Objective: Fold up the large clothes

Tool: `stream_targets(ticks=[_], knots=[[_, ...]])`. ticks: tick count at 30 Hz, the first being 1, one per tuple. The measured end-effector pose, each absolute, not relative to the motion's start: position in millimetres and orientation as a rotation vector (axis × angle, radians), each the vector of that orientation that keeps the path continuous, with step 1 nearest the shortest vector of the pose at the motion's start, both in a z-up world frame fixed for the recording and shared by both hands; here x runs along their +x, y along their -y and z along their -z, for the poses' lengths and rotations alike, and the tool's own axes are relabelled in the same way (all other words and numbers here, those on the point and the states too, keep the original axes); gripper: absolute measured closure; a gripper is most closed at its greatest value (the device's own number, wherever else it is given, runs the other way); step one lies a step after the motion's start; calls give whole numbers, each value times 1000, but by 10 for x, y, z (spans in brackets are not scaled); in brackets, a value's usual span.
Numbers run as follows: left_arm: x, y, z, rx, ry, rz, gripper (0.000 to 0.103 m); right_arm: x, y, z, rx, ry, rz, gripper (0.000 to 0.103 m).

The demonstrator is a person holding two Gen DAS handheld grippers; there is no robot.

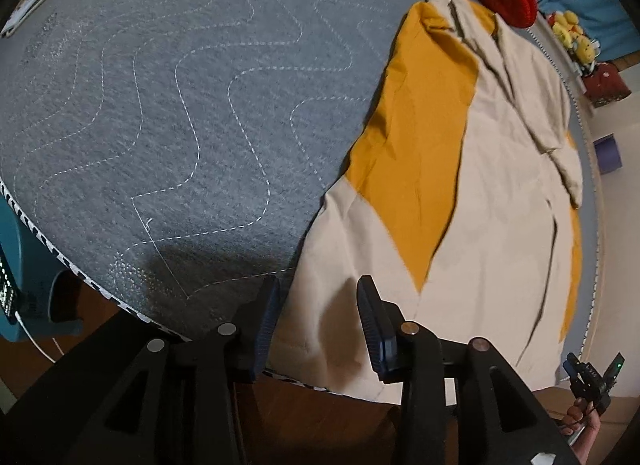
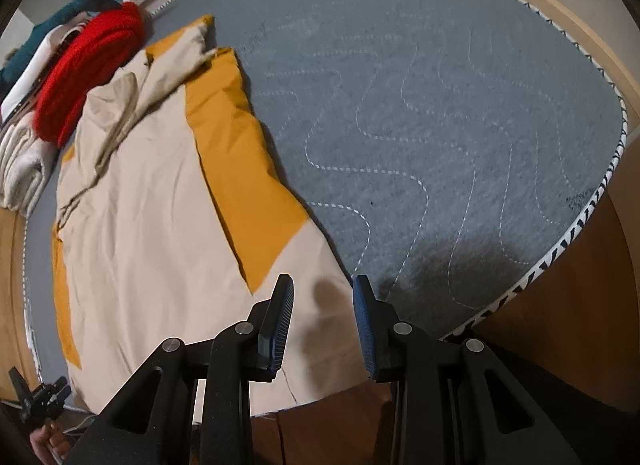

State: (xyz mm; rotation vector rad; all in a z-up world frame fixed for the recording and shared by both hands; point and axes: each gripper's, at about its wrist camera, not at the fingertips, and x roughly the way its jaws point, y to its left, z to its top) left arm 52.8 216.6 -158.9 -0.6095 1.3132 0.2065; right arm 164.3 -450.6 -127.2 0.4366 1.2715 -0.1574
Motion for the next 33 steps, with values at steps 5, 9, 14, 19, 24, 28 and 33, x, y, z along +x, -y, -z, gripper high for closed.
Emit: stream_targets(ticks=[5,9,14,19,24,28,33], knots=[[563,-2111,1704,-566,-1363,-210,66,1699,4431,1476,412,-1347,143,69],[573,-2082,1728,-527,-1367,-212,66,1716,4352,1575,333,-1389,170,69],[585,-2041,1731,-482,-1371,-200,67,1734,4288,1606,262,-1408,216,56],[600,-1995,1715,-459,-1373,-202,73,1744,4263,1644,240,-1420,232,51],[614,-1955,1703,-453,-1373,-197,75,1758,4159,1693,210,-1435,201,50],[613,-1919,1702,-441,-1377,-193,75,1749,4033,1674,197,-1421,152,65],[635,-1854,1713,-417,-1378,-197,80,1726,3897,1580,176,-1389,85,91]])
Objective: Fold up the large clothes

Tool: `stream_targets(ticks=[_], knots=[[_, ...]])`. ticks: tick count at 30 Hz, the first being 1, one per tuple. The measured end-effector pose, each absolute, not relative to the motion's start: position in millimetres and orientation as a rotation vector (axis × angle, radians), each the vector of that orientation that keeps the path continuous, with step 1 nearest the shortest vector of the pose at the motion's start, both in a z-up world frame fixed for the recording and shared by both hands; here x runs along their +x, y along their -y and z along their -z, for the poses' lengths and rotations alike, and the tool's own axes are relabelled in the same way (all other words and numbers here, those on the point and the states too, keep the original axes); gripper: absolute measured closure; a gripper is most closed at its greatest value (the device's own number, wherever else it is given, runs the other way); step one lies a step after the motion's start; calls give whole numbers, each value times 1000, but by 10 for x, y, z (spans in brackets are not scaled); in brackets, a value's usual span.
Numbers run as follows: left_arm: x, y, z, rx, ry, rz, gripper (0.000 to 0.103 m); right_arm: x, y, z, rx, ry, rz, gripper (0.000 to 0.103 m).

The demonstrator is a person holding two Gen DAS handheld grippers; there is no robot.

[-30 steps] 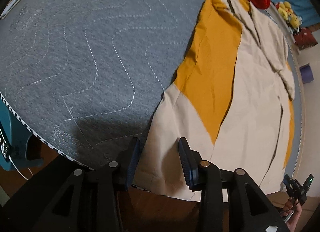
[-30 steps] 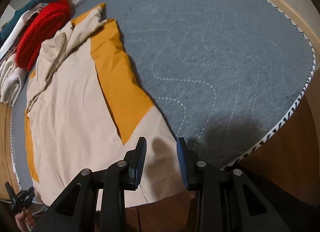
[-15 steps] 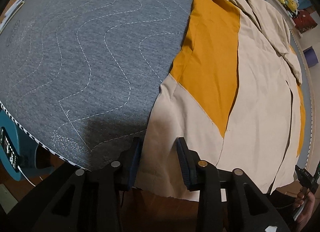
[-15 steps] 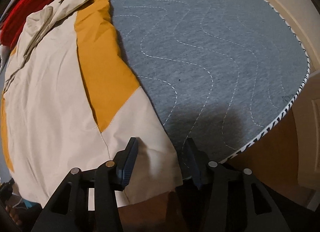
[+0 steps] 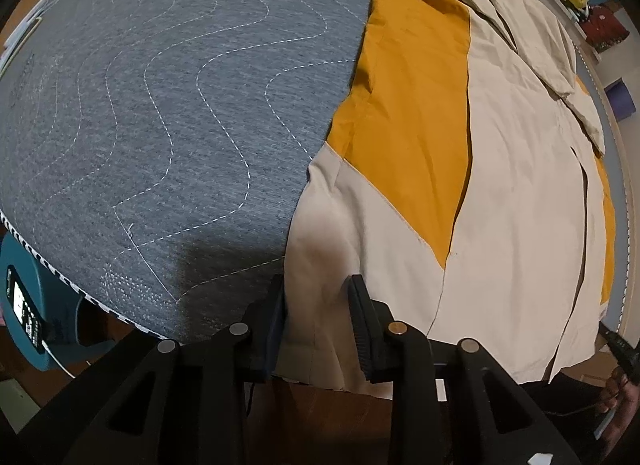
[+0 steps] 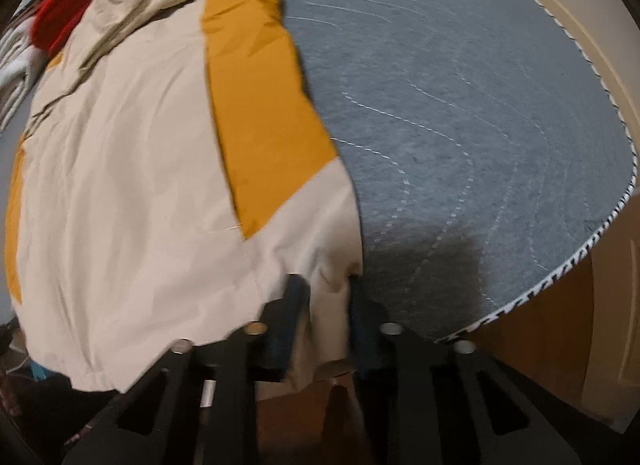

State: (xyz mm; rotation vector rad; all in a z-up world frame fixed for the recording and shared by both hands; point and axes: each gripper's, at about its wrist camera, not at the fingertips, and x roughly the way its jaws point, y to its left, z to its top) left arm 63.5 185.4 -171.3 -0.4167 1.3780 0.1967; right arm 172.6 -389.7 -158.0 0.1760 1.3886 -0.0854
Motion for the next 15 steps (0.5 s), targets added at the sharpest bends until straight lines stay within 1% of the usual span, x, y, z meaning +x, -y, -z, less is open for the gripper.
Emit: stream_targets(ticks=[1,3,5,9,11,12,14,15], knots=[[655,-1808,1720,-409,-1379,-194,89,1723,3885,1543,185,-1374,75,93],[659,-1745,1697,-390,-1367,-194,92,1709,3901,1482,206,-1352,58,94],[659,-1721,1627,-379,-1340,-199,93,1696,3934,1443,221,-1332,50,95],[671,-1736,1527,-411,-1300,-178,93,1646,4043,1373,242,-1315,59,95],[680,-1744,1613,-435,-1330,-175,92,1633,4087,1405,239,-1335,84,93],[682,-1729,1664,-431,-1349,-177,92,1625,4103,1429,241,-1349,96,90],[718,-1652,1691,-404,-1377,-182,88,1631,4157,1509,230,-1377,122,83],[727,-1627,1713,-387,-1385,-185,86,1641,4166,1544,216,-1391,134,74]])
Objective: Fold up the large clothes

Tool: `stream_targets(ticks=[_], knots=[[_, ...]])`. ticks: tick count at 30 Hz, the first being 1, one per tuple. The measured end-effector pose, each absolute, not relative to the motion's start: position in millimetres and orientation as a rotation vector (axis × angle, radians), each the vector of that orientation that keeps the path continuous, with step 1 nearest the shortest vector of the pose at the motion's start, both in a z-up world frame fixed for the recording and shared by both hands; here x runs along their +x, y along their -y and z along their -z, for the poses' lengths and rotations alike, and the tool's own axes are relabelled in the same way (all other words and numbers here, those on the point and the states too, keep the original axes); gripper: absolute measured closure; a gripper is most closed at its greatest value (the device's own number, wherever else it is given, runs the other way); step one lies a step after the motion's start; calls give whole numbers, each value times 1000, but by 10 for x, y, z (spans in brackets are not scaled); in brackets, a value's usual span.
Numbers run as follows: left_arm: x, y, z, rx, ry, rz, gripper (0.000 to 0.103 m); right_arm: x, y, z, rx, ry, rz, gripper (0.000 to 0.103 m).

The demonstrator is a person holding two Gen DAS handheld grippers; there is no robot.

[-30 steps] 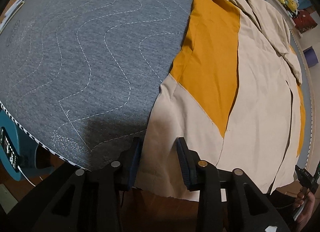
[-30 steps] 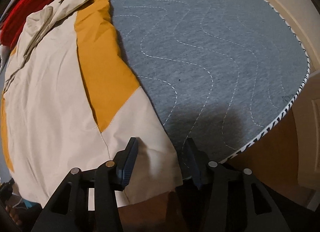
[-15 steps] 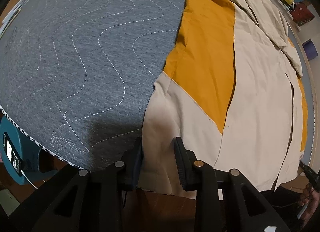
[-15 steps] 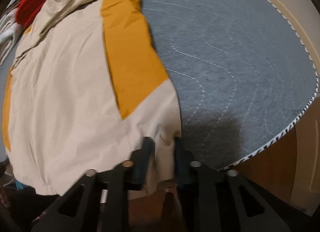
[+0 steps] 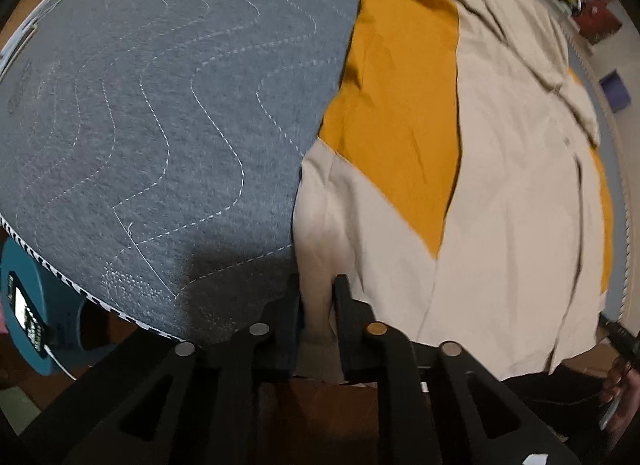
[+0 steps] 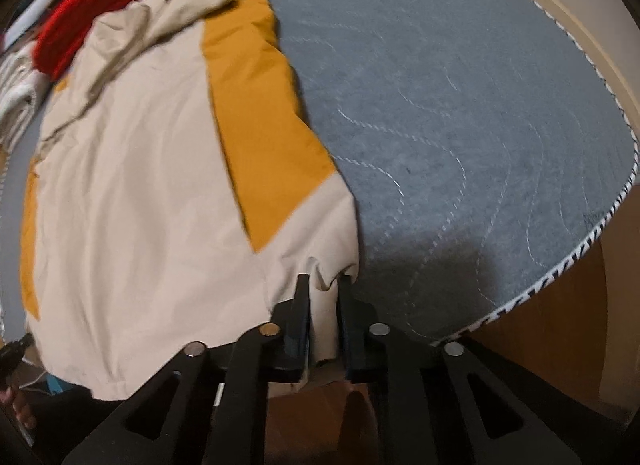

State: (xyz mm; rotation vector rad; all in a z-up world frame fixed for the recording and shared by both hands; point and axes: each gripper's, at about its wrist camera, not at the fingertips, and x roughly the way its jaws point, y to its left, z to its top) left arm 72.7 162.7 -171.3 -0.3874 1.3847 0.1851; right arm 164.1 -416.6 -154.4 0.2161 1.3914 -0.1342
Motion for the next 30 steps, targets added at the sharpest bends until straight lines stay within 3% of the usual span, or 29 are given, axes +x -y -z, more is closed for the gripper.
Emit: stream_targets(ticks=[1,3,8,9,11,12,13,30], knots=[[731,-1592,1726,-376,-1389,-187,85,1648,4171,1580,202,-1405,150,63],[752,-1572,1739,-375,-1390,-189,85,1642,4195,1629,182,-1423,187,50],[765,-1540,1743,-356,-1389,-188,86,1656,4163,1645,189,-1433,158,49],[750,-1534,1735,-350,-1386,-188,86,1659,4130,1637,182,-1433,136,51],[745,-1488,1706,-340,-1371,-187,91,1660,4021,1612,173,-1425,73,71],[743,-1442,1682,-338,-1365,-186,92,1663,3966,1596,166,-1415,49,85],[738,-1424,1646,-336,-1352,-182,93,1661,3933,1571,165,-1406,27,92],[381,-1368,331,-239,-1077,28,95,1344,4122,225,310,-1084,-164,99]])
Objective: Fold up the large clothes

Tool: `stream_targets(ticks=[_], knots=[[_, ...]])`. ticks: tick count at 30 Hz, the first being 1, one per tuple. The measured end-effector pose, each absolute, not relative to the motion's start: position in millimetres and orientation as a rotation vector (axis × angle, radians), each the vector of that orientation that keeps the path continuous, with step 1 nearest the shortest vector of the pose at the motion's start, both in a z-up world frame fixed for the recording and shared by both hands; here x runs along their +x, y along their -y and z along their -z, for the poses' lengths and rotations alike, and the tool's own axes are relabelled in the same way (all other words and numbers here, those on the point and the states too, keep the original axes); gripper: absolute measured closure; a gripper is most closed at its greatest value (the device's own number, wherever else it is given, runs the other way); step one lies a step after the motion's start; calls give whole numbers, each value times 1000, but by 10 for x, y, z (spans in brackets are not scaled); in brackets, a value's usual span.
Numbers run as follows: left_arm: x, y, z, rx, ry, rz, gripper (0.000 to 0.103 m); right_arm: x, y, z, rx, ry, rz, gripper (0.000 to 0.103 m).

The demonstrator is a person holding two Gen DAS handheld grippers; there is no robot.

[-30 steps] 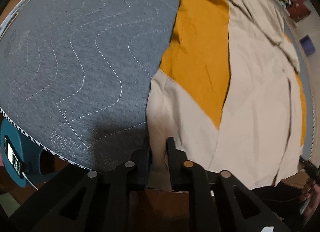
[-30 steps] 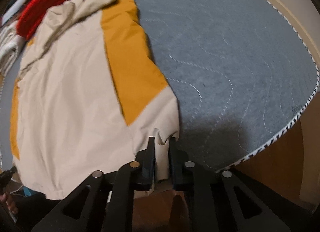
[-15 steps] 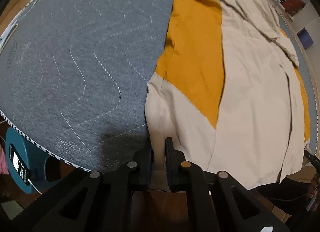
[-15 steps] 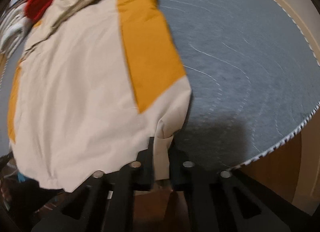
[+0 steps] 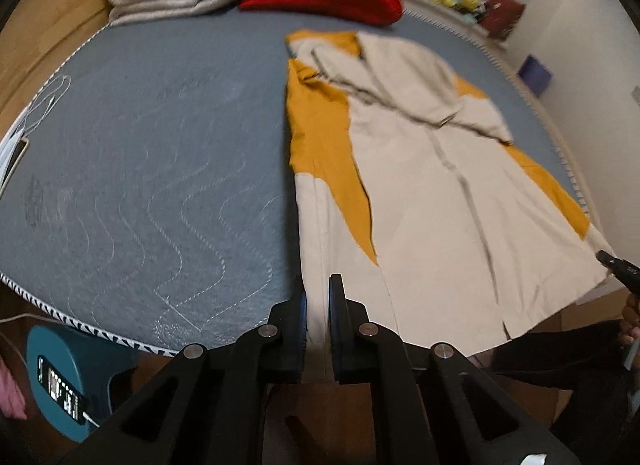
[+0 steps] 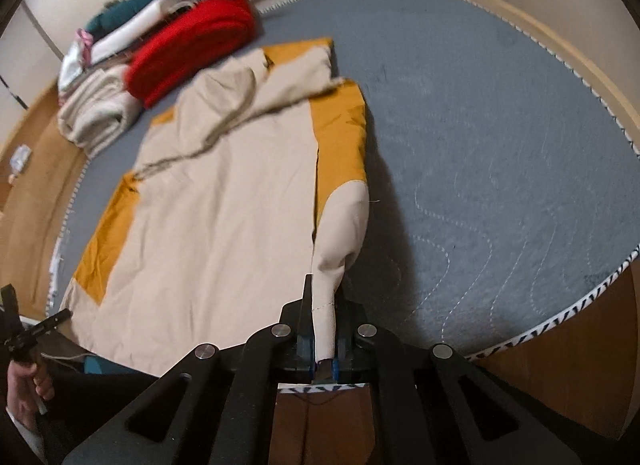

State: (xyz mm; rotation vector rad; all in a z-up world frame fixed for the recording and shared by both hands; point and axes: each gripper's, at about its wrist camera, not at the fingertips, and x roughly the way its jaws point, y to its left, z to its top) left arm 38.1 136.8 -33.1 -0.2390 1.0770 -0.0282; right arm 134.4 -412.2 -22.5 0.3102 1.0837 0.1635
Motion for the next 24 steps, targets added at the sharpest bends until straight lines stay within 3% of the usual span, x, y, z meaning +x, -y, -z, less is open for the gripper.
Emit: stream_targets(ticks=[16,24], knots=[[-506,-1644,-589,-285,-965,191,96,547,4500,-1004,319,-895,-298,99],[-144,-1820,-436,-356,-977,179,96,555,4716,-1006,370,-877,-274,99]])
